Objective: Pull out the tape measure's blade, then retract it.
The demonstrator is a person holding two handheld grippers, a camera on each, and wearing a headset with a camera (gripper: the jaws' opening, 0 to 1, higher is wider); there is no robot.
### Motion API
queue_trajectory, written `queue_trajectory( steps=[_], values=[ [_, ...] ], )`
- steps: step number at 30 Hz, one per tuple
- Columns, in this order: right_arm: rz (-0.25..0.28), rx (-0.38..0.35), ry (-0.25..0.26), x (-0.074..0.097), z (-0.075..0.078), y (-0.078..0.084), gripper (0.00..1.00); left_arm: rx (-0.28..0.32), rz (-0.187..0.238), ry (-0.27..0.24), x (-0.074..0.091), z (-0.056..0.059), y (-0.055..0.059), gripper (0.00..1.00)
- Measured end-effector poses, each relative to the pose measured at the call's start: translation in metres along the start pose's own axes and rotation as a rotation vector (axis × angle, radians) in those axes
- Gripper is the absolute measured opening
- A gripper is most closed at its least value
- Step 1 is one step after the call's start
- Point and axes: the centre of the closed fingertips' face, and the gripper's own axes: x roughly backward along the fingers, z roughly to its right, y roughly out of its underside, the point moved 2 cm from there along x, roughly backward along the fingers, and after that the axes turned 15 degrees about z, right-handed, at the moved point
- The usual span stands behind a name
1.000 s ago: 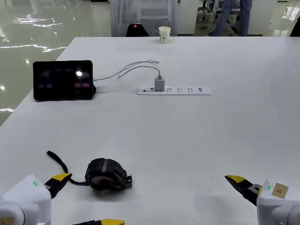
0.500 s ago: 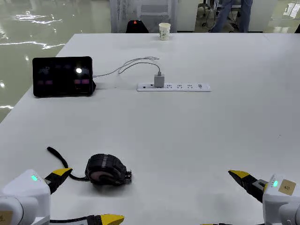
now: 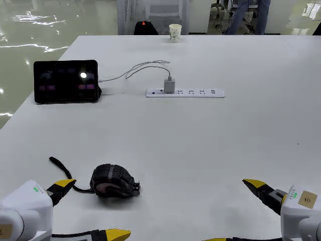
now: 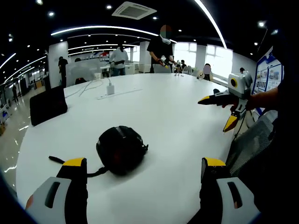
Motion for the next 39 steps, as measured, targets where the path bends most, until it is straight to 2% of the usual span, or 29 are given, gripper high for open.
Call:
queue_trajectory(
  steps=[11, 21, 39],
  values=[
    [0.002, -0.005, 0.005, 0.0017, -0.0004, -0.0022, 0.99, -0.006, 0.009, -0.001, 0.0017, -0.0005, -0.0036, 0.99],
    [0.0, -0.009, 0.007, 0.0033, -0.0011, -0.0019, 0.99, -0.006, 0.008, -0.009, 0.003, -0.0031, -0.0031, 0.99],
    [-0.004, -0.012, 0.011, 0.0041, 0.0002, -0.0001, 0.99, -0.006, 0.002, 0.006, 0.0026, -0.0032, -0.0021, 0.97]
  ],
)
